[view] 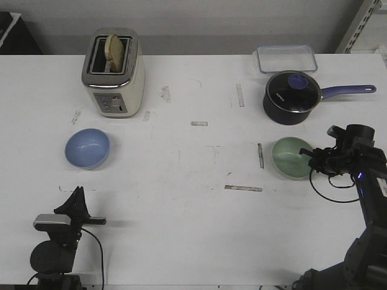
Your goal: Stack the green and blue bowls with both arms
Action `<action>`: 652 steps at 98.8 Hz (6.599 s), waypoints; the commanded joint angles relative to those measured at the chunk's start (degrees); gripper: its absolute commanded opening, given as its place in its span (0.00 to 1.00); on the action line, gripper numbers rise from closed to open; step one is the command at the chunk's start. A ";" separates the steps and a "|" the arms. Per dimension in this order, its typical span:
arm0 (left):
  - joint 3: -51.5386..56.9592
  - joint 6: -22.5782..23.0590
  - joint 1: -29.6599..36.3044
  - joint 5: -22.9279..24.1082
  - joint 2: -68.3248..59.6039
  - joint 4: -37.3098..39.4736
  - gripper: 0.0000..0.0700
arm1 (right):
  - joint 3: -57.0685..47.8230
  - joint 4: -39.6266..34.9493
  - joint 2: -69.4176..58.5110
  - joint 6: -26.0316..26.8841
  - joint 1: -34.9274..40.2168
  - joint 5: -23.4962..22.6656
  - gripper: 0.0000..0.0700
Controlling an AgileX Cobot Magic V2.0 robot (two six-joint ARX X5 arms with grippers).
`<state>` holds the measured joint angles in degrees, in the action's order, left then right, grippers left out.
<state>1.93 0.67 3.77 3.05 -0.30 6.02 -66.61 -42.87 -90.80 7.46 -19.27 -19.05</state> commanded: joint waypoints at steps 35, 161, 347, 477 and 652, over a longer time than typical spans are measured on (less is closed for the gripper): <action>-1.22 -0.02 -0.07 -0.04 0.11 0.92 0.00 | -2.43 -0.04 7.04 2.84 3.93 -0.07 0.00; -1.22 0.00 -0.07 -0.04 0.11 0.92 0.00 | -2.38 10.03 -4.24 28.72 51.98 14.88 0.00; -1.22 -0.02 -0.07 -0.04 0.11 0.92 0.00 | 44.98 47.30 57.31 -7.45 18.18 18.97 0.01; -0.83 0.22 -0.07 0.11 0.11 1.53 0.00 | 46.71 39.85 80.26 -7.32 18.18 19.06 0.01; 76.06 -8.72 -9.73 -5.11 -77.53 -48.65 0.00 | 46.71 39.85 80.26 -7.32 18.18 19.06 0.01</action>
<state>75.64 -7.49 -4.34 0.75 -75.79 -41.28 -19.64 -3.62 -10.83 0.19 -1.15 0.03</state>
